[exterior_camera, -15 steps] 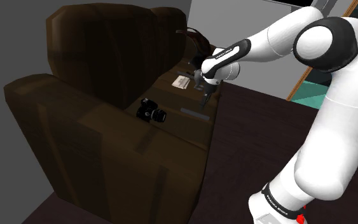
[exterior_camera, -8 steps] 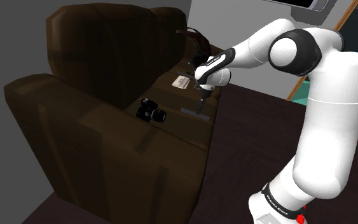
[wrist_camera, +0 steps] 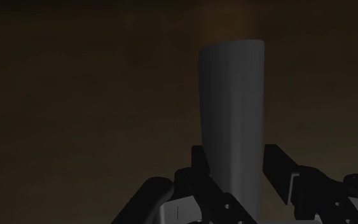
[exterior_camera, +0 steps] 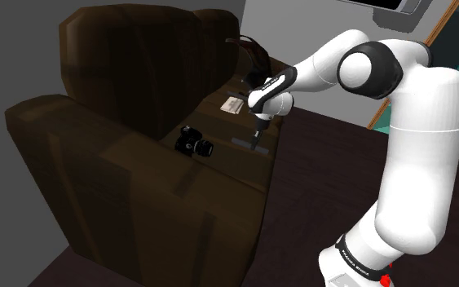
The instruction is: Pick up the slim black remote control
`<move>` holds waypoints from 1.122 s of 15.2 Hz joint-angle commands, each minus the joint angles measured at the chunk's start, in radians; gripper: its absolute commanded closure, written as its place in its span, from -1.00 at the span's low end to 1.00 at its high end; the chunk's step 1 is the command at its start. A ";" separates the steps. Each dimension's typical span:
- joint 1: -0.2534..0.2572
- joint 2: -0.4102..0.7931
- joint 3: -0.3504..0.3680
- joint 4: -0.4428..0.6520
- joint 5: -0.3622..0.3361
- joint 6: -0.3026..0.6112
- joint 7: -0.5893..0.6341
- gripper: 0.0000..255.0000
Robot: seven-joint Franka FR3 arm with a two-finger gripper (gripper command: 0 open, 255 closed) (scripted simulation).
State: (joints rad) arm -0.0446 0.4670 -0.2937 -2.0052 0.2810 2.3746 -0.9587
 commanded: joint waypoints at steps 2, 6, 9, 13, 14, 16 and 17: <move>0.000 0.002 0.001 0.001 0.000 0.000 0.000 1.00; 0.000 0.003 0.001 0.001 0.001 0.000 0.000 1.00; 0.004 -0.018 -0.005 -0.001 -0.009 -0.018 0.007 1.00; 0.012 -0.057 -0.017 0.002 -0.029 -0.057 0.021 1.00; 0.014 -0.067 -0.019 0.003 -0.034 -0.068 0.025 1.00; 0.017 -0.085 -0.024 0.006 -0.043 -0.088 0.032 1.00; 0.019 -0.094 -0.027 0.008 -0.048 -0.098 0.036 1.00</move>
State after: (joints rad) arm -0.0282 0.3825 -0.3179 -2.0000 0.2383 2.2883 -0.9281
